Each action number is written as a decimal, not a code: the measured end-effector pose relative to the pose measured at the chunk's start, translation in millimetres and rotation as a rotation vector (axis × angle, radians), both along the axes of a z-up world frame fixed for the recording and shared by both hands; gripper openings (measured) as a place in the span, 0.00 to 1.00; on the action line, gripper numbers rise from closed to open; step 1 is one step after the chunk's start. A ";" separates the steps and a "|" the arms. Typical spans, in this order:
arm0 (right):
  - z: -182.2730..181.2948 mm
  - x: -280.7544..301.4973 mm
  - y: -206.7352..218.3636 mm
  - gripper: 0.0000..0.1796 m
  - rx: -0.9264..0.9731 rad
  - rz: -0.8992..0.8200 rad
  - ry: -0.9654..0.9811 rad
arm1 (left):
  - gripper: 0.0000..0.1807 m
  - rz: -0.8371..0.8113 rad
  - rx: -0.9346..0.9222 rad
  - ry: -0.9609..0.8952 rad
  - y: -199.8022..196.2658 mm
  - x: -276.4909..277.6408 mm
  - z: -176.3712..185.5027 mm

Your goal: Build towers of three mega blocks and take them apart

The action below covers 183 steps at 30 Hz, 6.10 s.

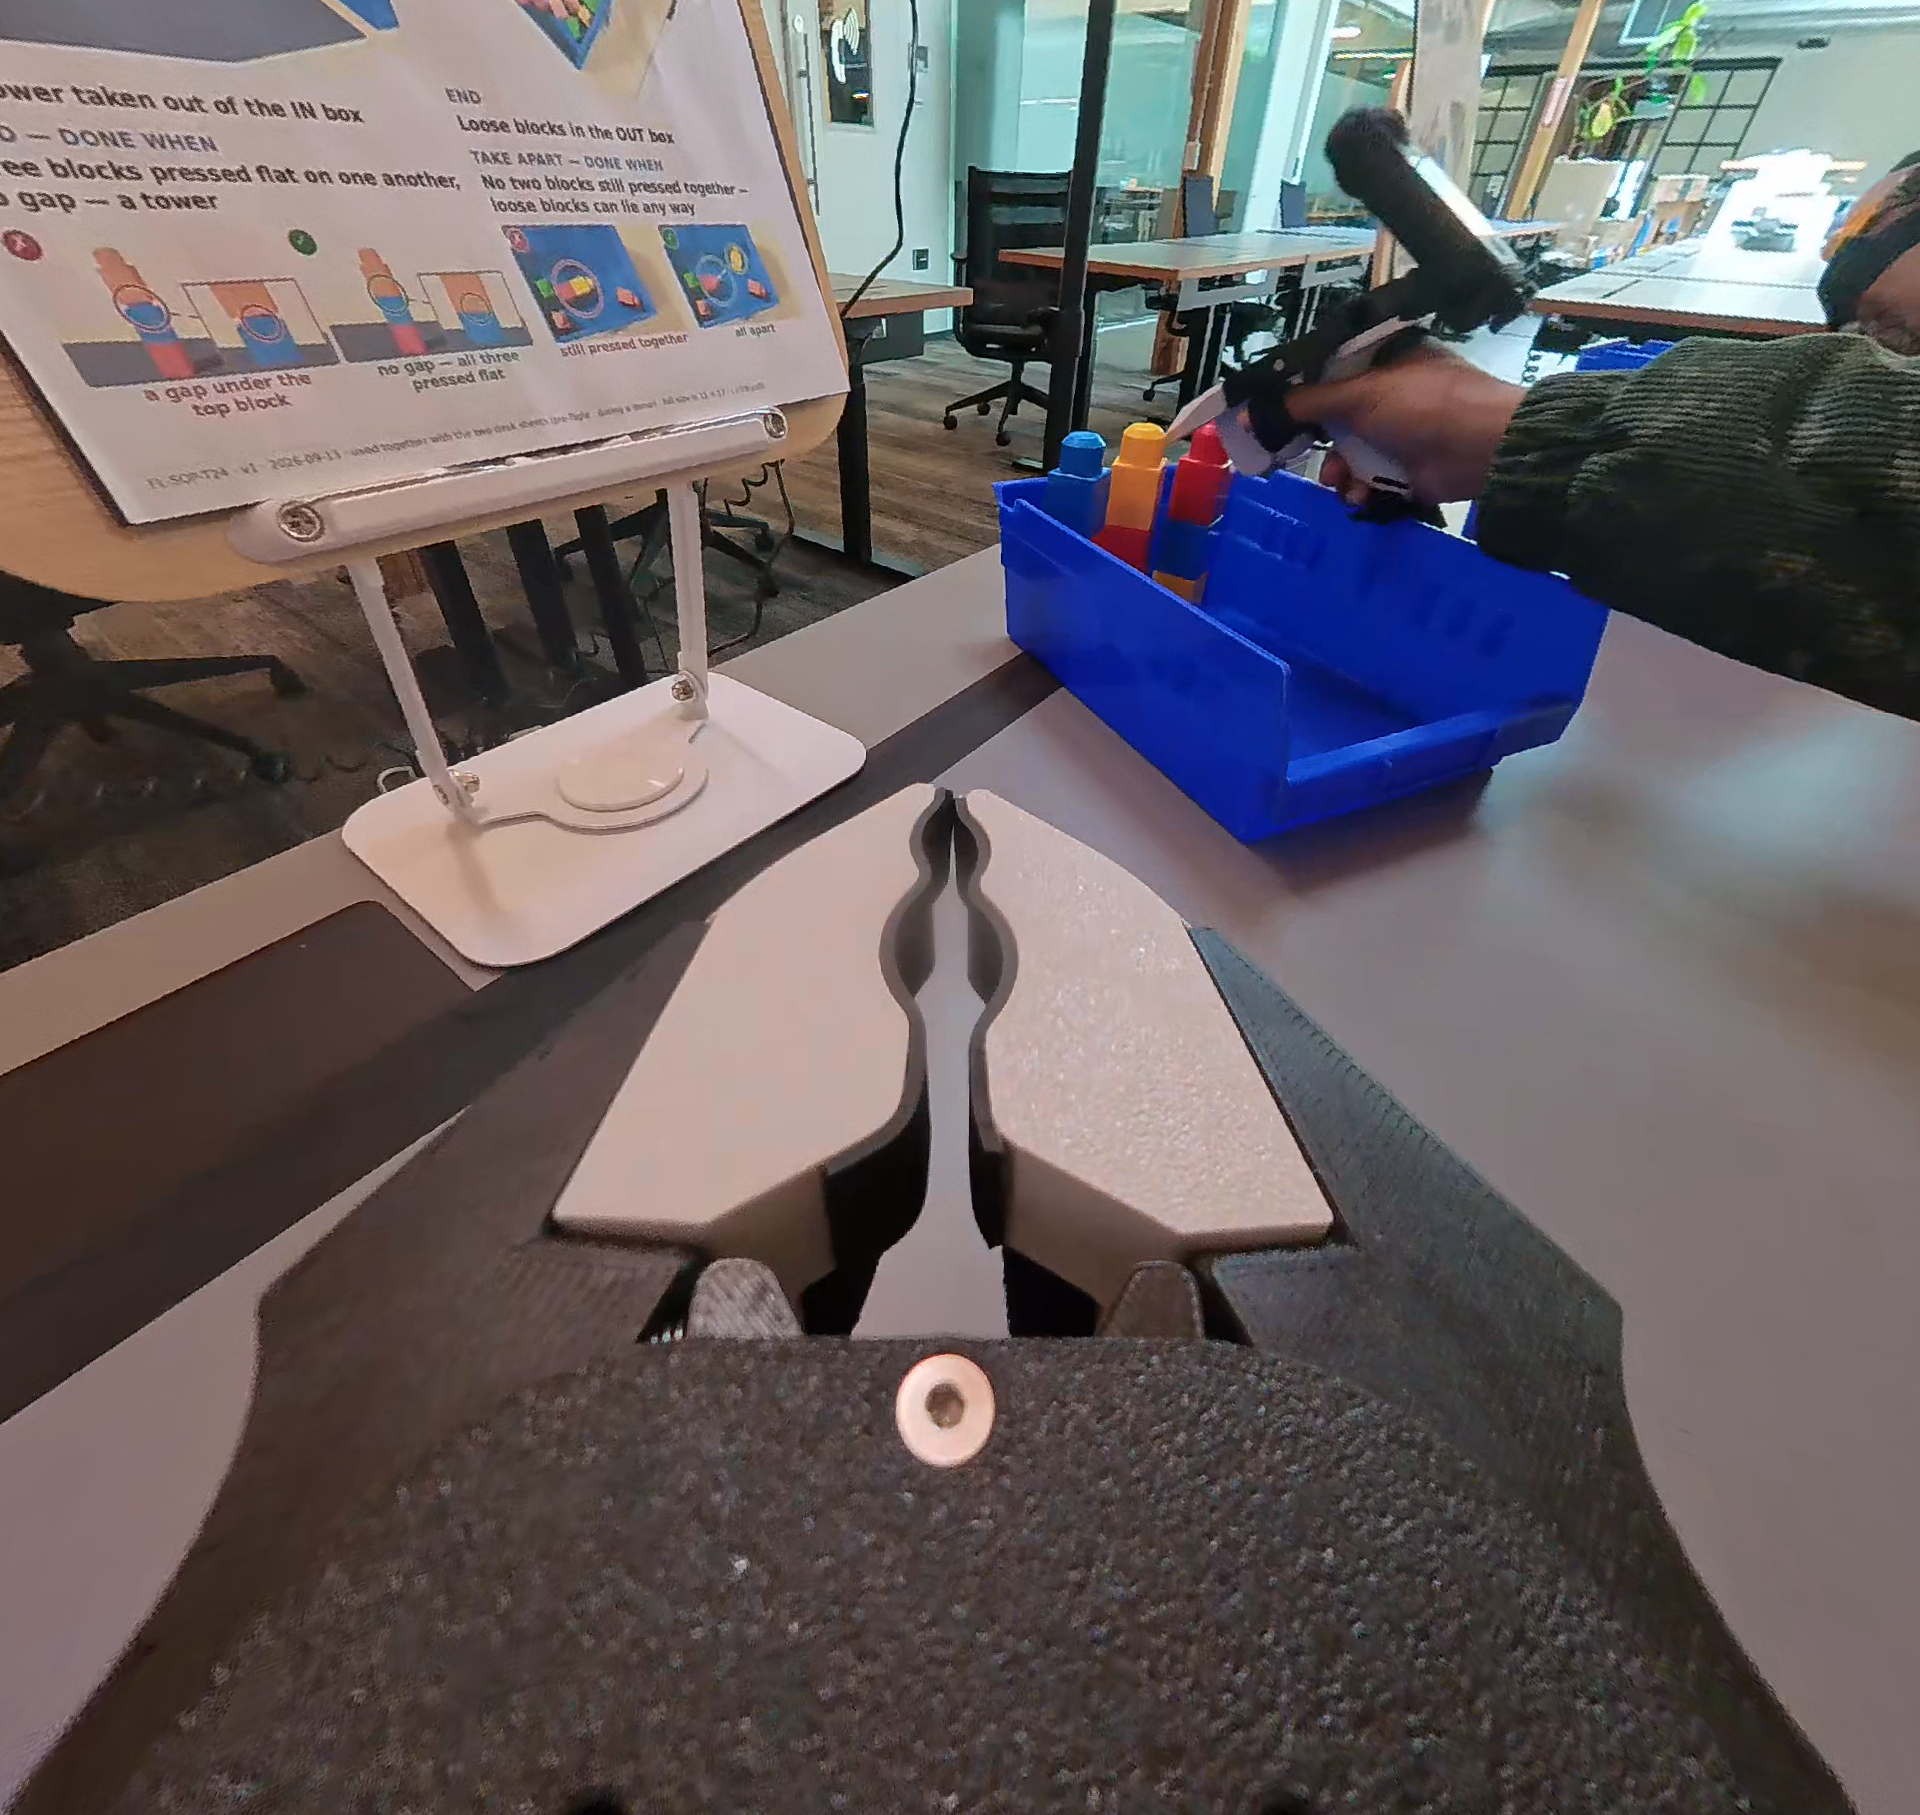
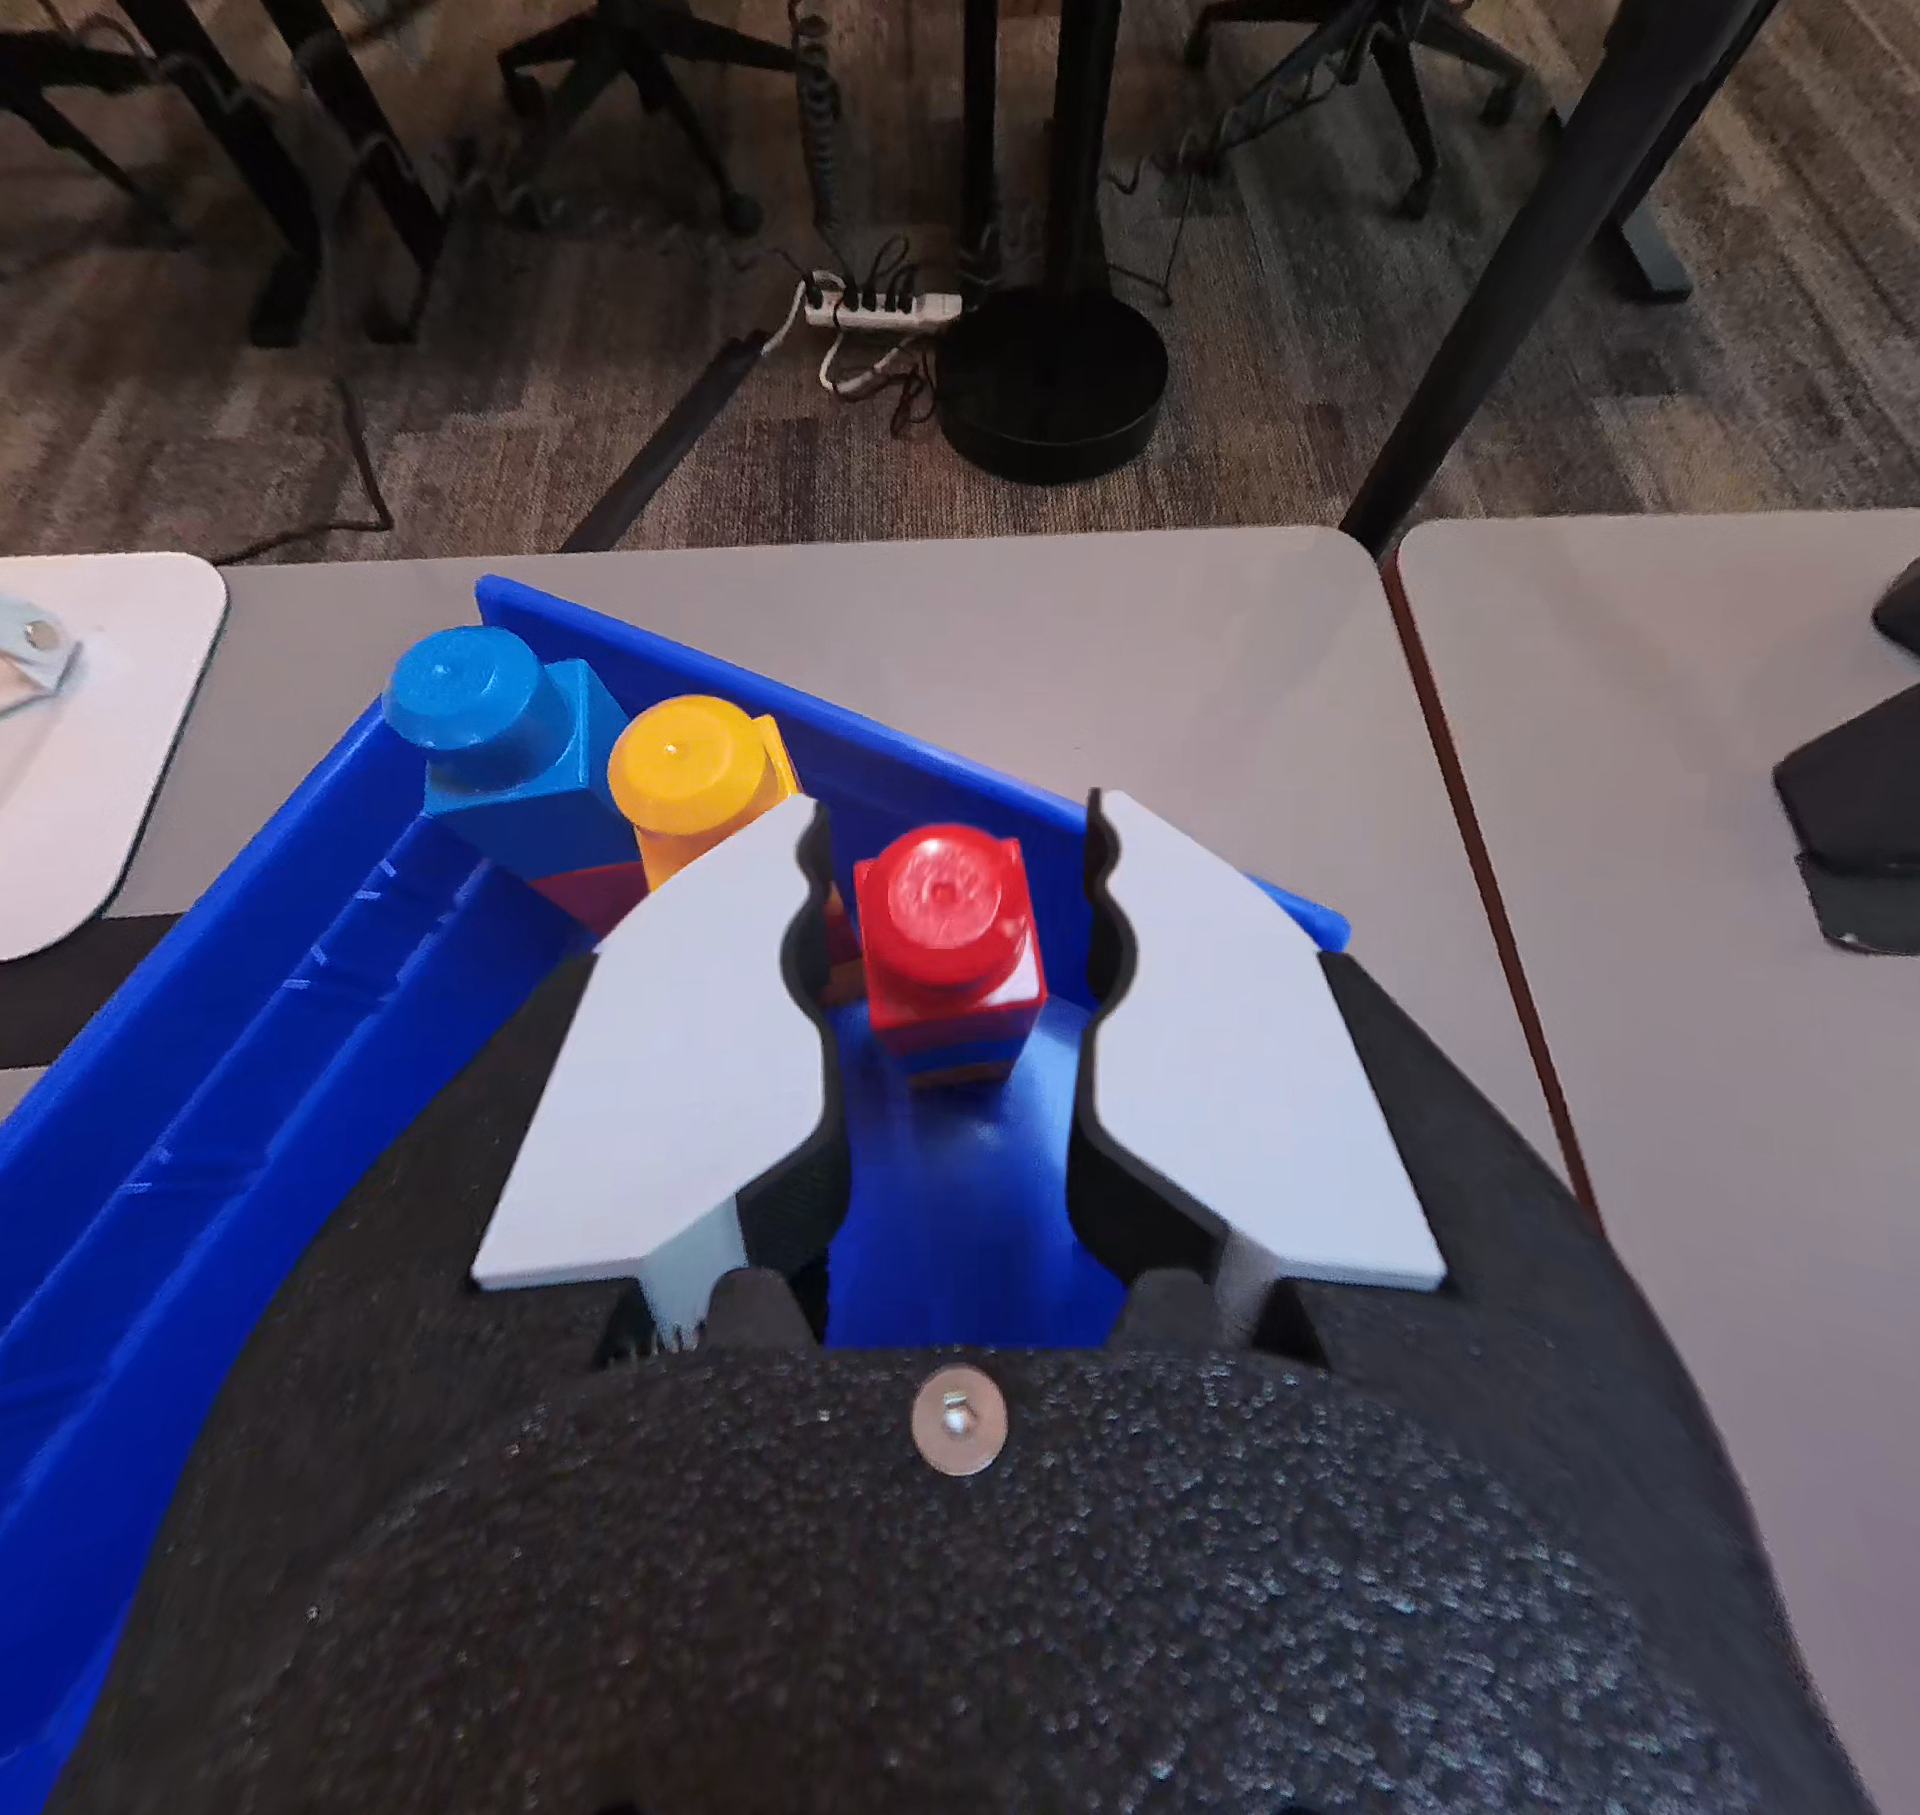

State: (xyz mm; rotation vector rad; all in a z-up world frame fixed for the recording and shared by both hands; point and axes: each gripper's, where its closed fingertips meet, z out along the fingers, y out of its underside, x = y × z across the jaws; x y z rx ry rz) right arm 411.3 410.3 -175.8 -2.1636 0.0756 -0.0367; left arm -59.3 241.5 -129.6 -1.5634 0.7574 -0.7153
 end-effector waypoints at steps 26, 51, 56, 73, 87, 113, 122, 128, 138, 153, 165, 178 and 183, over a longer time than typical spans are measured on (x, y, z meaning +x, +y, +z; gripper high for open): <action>15.7 -294.2 -221.0 0.00 0.420 0.544 0.149 | 0.03 0.337 0.001 0.209 17.5 -107.1 45.3; 15.5 -305.5 -231.7 0.03 0.384 0.659 0.232 | 0.18 0.119 -0.592 1.619 -16.0 -335.7 -108.2; 11.6 -338.4 -246.2 0.07 0.349 0.841 0.269 | 0.18 -0.039 -0.324 1.363 -38.7 -219.5 -43.9; -24.9 -423.5 -309.4 0.20 0.304 1.240 -0.065 | 0.17 -0.652 0.001 0.975 -143.4 45.2 -39.0; -18.0 -395.5 -282.7 0.21 0.310 1.109 0.068 | 0.24 0.298 -0.622 0.965 25.2 -299.3 -74.0; -30.8 -396.2 -283.8 0.21 0.271 1.122 0.056 | 0.16 0.029 -0.315 0.886 -25.2 -175.3 -17.5; -59.4 -404.4 -290.0 0.20 0.204 1.159 -0.211 | 0.16 -0.468 -0.250 0.737 -124.1 -9.5 -34.5; -62.6 -410.6 -298.1 0.20 0.194 1.207 -0.226 | 0.16 -0.552 -0.291 0.707 -137.2 26.5 -67.2; -62.5 -413.5 -304.9 0.20 0.195 1.237 -0.221 | 0.16 -0.550 -0.281 0.678 -143.4 31.4 -75.2; -60.5 -408.9 -291.4 0.20 0.218 1.128 -0.272 | 0.15 -0.440 -0.329 0.567 -137.2 43.6 -72.0; -66.5 -427.7 -322.8 0.20 0.159 1.336 -0.177 | 0.24 -0.563 0.129 0.754 -158.7 55.5 -84.1; -70.0 -428.3 -324.2 0.20 0.167 1.340 -0.245 | 0.21 -0.598 0.051 0.726 -165.9 51.9 -90.1; -74.2 -432.9 -333.9 0.20 0.152 1.398 -0.246 | 0.20 -0.677 0.075 0.764 -176.1 48.3 -95.0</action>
